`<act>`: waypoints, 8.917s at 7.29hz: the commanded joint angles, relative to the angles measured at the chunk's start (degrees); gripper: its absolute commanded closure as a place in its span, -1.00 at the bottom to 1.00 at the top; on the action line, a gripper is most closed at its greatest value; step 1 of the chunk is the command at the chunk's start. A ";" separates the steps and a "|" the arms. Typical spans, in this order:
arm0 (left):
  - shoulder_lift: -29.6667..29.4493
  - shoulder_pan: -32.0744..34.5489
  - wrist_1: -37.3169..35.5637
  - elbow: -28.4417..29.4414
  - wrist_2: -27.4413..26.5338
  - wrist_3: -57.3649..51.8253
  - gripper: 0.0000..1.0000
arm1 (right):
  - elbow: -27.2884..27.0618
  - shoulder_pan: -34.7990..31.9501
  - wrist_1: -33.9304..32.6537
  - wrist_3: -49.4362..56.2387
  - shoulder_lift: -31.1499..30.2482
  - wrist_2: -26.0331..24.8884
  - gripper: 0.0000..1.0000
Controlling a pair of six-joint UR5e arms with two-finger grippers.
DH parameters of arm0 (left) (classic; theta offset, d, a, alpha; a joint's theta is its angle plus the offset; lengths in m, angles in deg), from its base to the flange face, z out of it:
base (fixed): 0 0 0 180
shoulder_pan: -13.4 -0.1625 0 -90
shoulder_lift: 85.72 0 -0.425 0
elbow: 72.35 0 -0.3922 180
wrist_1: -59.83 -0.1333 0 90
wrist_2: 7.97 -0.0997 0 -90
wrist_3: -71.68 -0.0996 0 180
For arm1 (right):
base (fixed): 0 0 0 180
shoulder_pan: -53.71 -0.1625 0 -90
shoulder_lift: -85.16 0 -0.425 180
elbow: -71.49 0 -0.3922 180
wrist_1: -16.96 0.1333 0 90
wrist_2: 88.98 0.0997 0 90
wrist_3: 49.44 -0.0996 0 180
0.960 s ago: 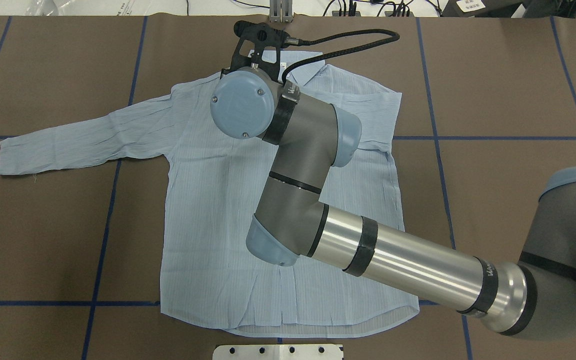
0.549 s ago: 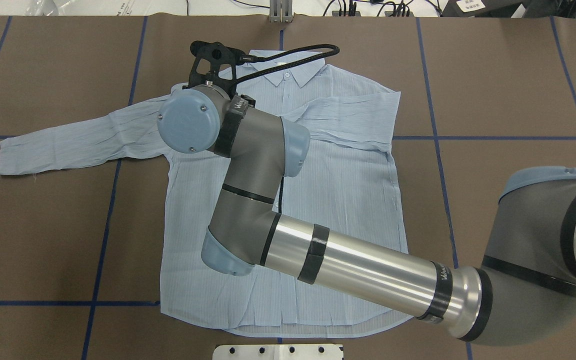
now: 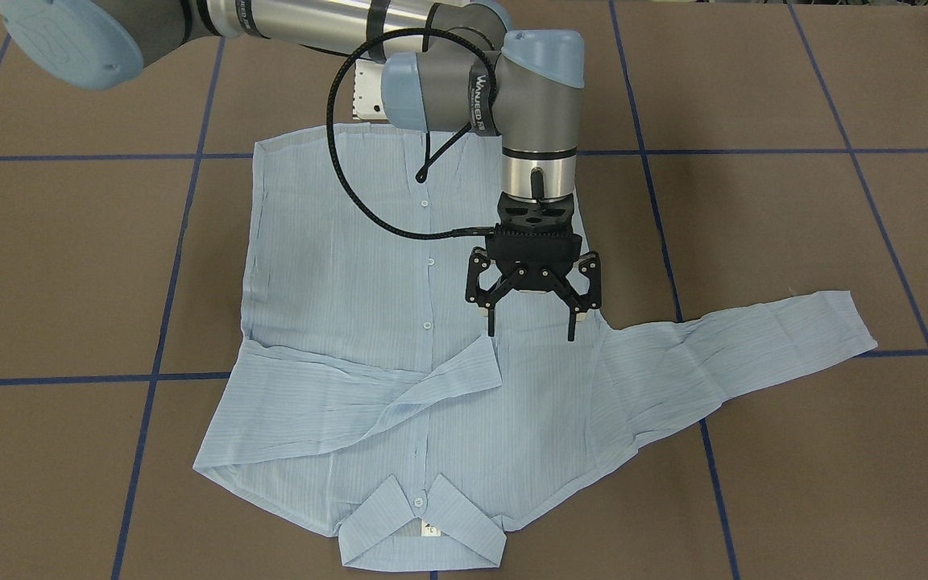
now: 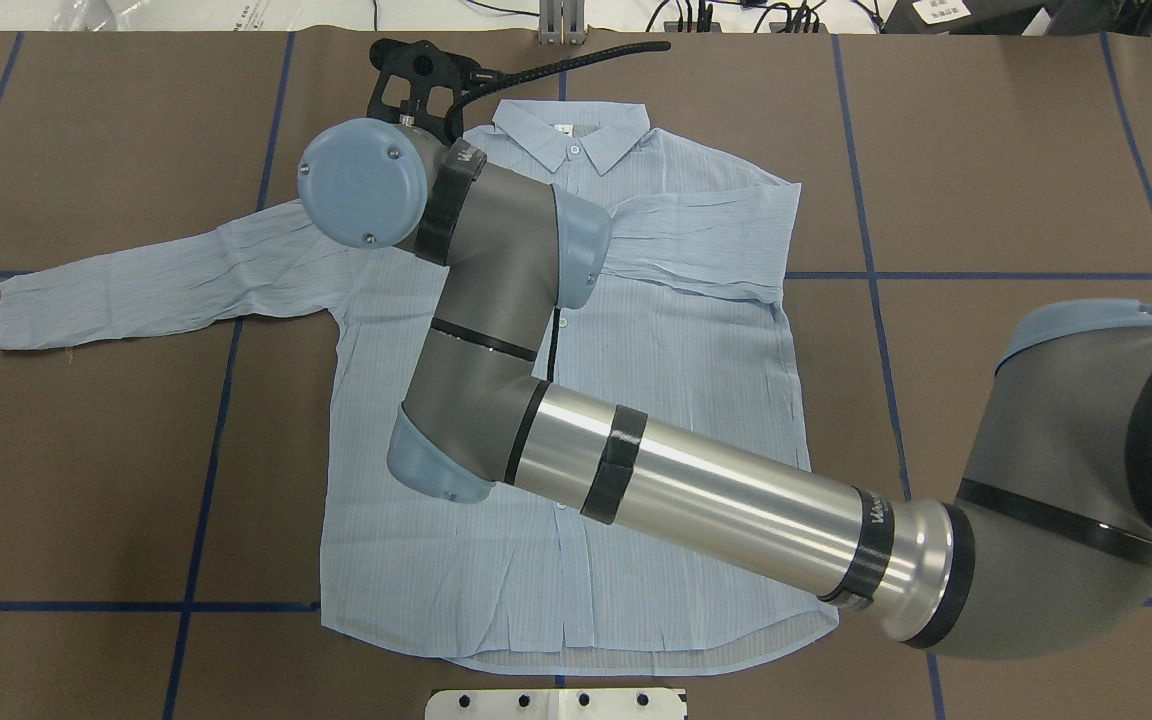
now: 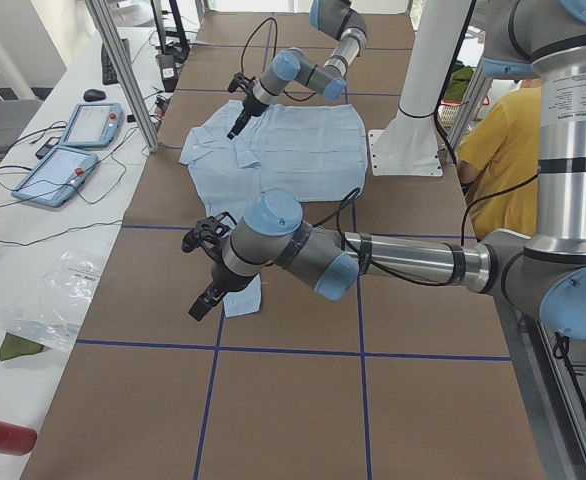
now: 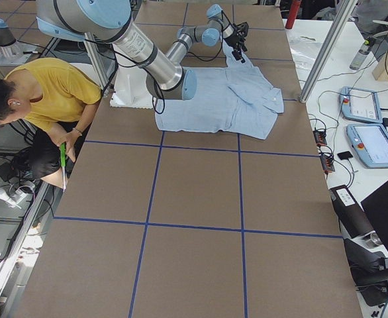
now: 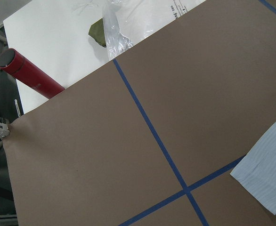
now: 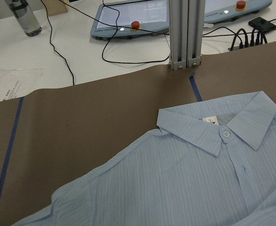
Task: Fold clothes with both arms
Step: 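Carry the sleeve across the shirt body toward the collar with the right gripper, then release the sleeve on the shirt and raise the right gripper away, then lower the left gripper onto the other sleeve cuff and grasp it, then carry the sleeve across the shirt body with the left gripper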
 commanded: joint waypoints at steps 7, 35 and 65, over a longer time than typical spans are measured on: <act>0.14 -13.90 17.69 7.89 7.23 18.64 -1.00 | -34.40 -35.26 0.13 51.10 -46.70 48.81 -0.99; 1.46 -39.51 44.67 23.30 -17.13 60.19 0.94 | -40.92 -39.43 0.84 57.06 -58.44 50.60 -0.99; -55.69 -64.93 22.10 29.04 -32.56 64.85 -1.00 | -43.90 -38.39 1.10 49.09 -58.97 50.78 -0.99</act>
